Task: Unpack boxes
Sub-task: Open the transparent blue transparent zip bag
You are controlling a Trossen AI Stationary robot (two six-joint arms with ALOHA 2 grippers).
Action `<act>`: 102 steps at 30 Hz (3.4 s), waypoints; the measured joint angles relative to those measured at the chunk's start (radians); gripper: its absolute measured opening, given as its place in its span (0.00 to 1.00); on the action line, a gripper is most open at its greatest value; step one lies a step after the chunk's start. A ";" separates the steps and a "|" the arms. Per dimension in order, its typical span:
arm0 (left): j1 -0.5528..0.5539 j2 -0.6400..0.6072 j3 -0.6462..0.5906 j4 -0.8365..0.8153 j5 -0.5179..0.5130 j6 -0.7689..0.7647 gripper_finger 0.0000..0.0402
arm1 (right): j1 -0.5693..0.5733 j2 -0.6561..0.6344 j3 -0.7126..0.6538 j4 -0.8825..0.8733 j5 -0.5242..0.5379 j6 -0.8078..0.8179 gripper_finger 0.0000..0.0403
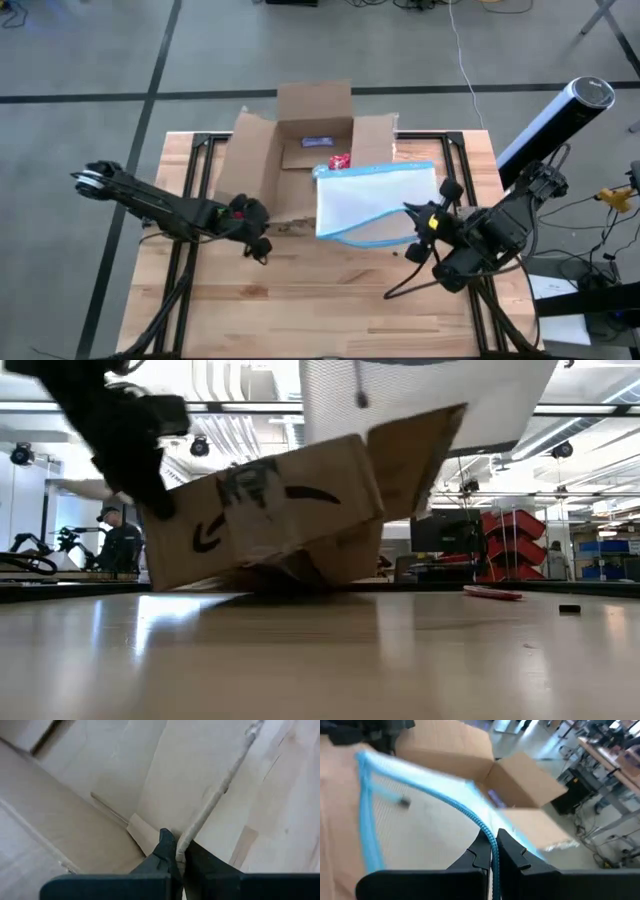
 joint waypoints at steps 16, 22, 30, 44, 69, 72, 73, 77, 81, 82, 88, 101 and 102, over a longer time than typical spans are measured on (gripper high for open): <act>-0.012 -0.027 -0.053 0.045 0.011 -0.012 0.00 | 0.104 0.060 -0.266 -0.003 -0.335 0.371 0.00; -0.011 0.009 -0.015 0.040 0.010 0.003 0.00 | 0.224 0.057 -0.306 -0.001 -0.408 0.544 0.00; -0.011 0.059 0.037 0.018 0.009 0.022 0.00 | 0.378 0.057 -0.310 0.000 -0.488 0.776 0.00; -0.011 0.080 0.077 -0.014 0.010 0.032 0.00 | 0.469 0.058 -0.277 -0.001 -0.597 0.901 0.00; -0.012 0.081 0.076 -0.014 0.018 0.028 0.00 | 0.569 0.088 -0.223 0.012 -0.700 1.015 0.00; -0.012 0.081 0.076 -0.014 0.018 0.028 0.00 | 0.581 0.104 -0.197 0.023 -0.708 1.012 0.00; -0.012 0.081 0.076 -0.014 0.018 0.028 0.00 | 0.584 0.109 -0.187 0.024 -0.710 1.007 0.00; -0.012 0.081 0.076 -0.014 0.018 0.028 0.00 | 0.599 0.127 -0.158 0.028 -0.708 0.999 0.00; -0.012 0.081 0.076 -0.012 0.018 0.028 0.00 | 0.600 0.141 -0.151 0.043 -0.693 0.990 0.00; -0.012 0.081 0.075 -0.010 0.019 0.028 0.00 | 0.600 0.143 -0.151 0.045 -0.692 0.989 0.00; -0.012 0.081 0.075 -0.008 0.019 0.028 0.00 | 0.599 0.150 -0.151 0.106 -0.692 0.961 0.00; -0.012 0.081 0.075 -0.006 0.019 0.031 0.00 | 0.605 0.150 -0.161 0.132 -0.695 0.975 0.00; -0.012 0.081 0.075 -0.006 0.019 0.032 0.00 | 0.609 0.150 -0.167 0.132 -0.696 0.989 0.00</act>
